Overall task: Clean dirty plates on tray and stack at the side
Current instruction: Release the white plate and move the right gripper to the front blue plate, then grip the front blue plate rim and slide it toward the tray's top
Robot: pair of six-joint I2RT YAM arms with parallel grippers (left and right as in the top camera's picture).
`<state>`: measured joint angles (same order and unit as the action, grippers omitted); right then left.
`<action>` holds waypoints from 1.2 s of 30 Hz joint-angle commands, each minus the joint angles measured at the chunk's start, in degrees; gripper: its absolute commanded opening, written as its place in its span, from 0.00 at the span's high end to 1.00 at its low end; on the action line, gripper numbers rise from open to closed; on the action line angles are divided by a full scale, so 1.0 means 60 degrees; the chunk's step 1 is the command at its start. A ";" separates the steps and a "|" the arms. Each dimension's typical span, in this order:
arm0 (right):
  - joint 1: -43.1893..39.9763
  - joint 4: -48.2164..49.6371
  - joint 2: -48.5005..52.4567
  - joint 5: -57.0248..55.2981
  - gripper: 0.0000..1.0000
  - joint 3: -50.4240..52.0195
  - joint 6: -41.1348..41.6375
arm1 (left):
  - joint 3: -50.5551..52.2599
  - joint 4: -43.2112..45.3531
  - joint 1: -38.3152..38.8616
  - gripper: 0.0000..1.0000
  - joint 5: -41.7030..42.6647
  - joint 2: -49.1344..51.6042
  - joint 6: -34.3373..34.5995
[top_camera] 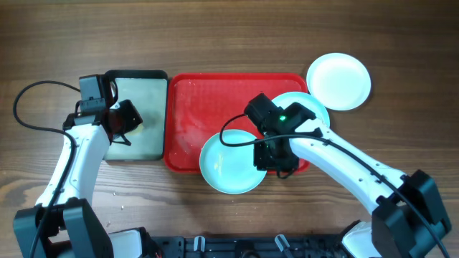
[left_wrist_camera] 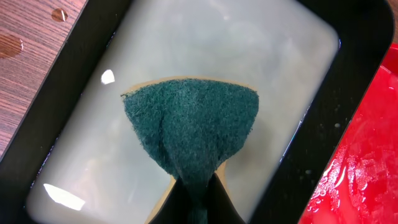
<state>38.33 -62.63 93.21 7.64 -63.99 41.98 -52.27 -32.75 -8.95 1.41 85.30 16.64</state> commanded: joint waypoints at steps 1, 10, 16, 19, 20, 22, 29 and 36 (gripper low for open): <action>0.0040 0.0852 0.0073 0.0193 0.69 0.0885 0.0863 | 0.0051 0.0066 0.0025 0.96 0.0080 0.0000 0.0044; 0.0040 0.2437 0.0073 0.0484 0.96 0.1829 0.1767 | 0.0051 0.0033 0.0025 0.96 0.0084 0.0000 0.0047; 0.0040 0.4218 0.0073 -0.0117 0.96 0.1450 0.1220 | 0.0051 0.0022 0.0025 0.96 0.0080 0.0000 0.0044; 0.0040 0.4288 0.0073 -0.1228 0.96 0.0929 0.1217 | 0.0051 0.0022 0.0025 0.96 0.0080 0.0000 0.0044; 0.0036 0.4375 0.0073 -0.1545 0.96 0.0820 0.1217 | 0.0051 0.0022 0.0025 0.96 0.0080 0.0000 0.0044; -0.0095 0.4918 0.0073 -0.1810 0.95 0.0787 0.1158 | 0.0051 0.0025 0.0025 0.96 0.0080 0.0000 0.0044; -0.0685 0.5417 0.0073 -0.1770 0.95 0.0313 0.0062 | 0.0051 0.0029 0.0025 0.96 0.0084 0.0000 0.0044; -0.1249 0.3614 0.1224 -0.1774 0.95 -0.2328 -0.0747 | 0.0051 -0.0058 0.0025 0.96 0.0080 0.0000 0.0044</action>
<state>31.18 -40.60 97.71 -2.11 -75.42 39.16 -52.25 -32.95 -8.95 1.41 85.30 16.64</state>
